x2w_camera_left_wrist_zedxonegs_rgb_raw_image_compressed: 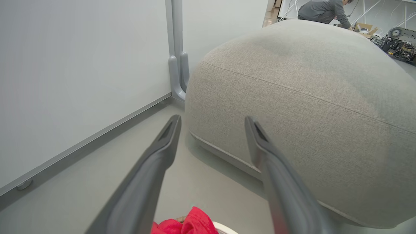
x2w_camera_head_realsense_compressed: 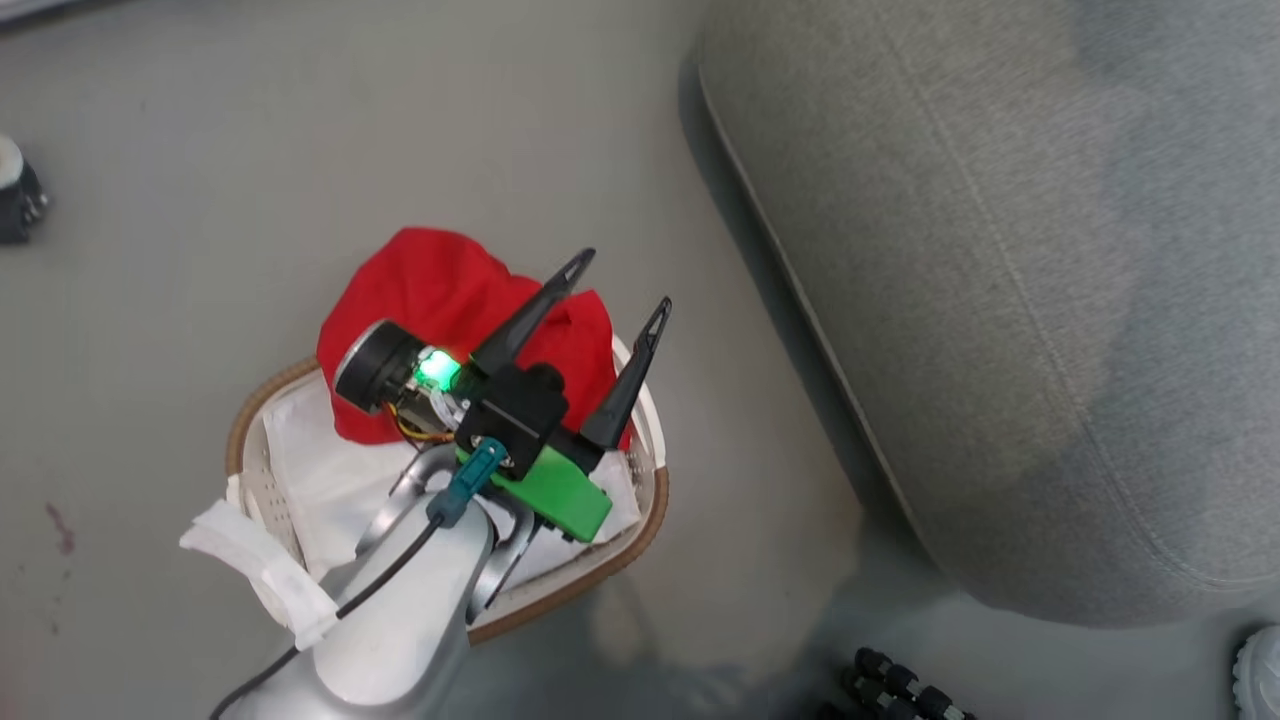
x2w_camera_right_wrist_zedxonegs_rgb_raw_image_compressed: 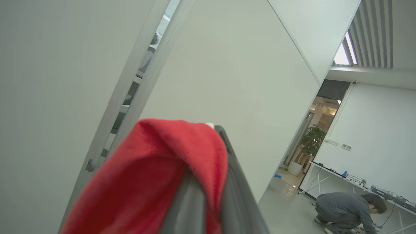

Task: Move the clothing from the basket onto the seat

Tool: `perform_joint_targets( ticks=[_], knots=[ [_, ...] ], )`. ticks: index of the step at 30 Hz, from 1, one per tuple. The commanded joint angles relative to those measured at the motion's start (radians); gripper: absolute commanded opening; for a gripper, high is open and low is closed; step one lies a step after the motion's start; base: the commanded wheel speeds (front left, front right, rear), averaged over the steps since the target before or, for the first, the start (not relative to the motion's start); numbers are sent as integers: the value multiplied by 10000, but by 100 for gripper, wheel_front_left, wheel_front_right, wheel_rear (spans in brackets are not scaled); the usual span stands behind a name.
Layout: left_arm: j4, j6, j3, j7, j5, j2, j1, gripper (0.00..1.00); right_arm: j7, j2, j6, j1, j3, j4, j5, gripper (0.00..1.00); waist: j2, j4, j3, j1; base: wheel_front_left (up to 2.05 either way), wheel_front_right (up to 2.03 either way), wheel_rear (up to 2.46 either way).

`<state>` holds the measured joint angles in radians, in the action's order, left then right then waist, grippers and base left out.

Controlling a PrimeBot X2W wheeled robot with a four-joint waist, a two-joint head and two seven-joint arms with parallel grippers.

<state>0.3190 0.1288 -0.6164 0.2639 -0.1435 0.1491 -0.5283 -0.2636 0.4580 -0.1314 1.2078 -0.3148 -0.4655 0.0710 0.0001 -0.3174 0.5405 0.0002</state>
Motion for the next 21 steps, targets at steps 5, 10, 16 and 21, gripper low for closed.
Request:
perform_joint_targets(
  ticks=[5, 10, 16, 21],
  knots=[
    [-216, 28, 65, 9, -18, 98, -560, 100, -16, -85, 13, -7, -493, -1071, 161, 0, -1, 509, 1746, -2, 0, 0, 0],
    [-355, 30, 114, 9, 48, 110, -736, 100, -18, -480, 13, -576, -710, -1371, 426, 0, -1, 473, 2291, -2, 0, 0, 0],
    [-283, 28, 124, 9, -11, 49, -835, 100, -18, -1141, 14, -1589, -1009, -1645, 494, 0, -1, 539, 2500, -2, 0, 0, 0],
    [-274, 15, 209, 9, -33, 93, -810, 100, -18, -1449, 14, -2281, -1045, -1731, 633, 0, -1, 607, 2495, -2, 0, 0, 0]
  ],
)
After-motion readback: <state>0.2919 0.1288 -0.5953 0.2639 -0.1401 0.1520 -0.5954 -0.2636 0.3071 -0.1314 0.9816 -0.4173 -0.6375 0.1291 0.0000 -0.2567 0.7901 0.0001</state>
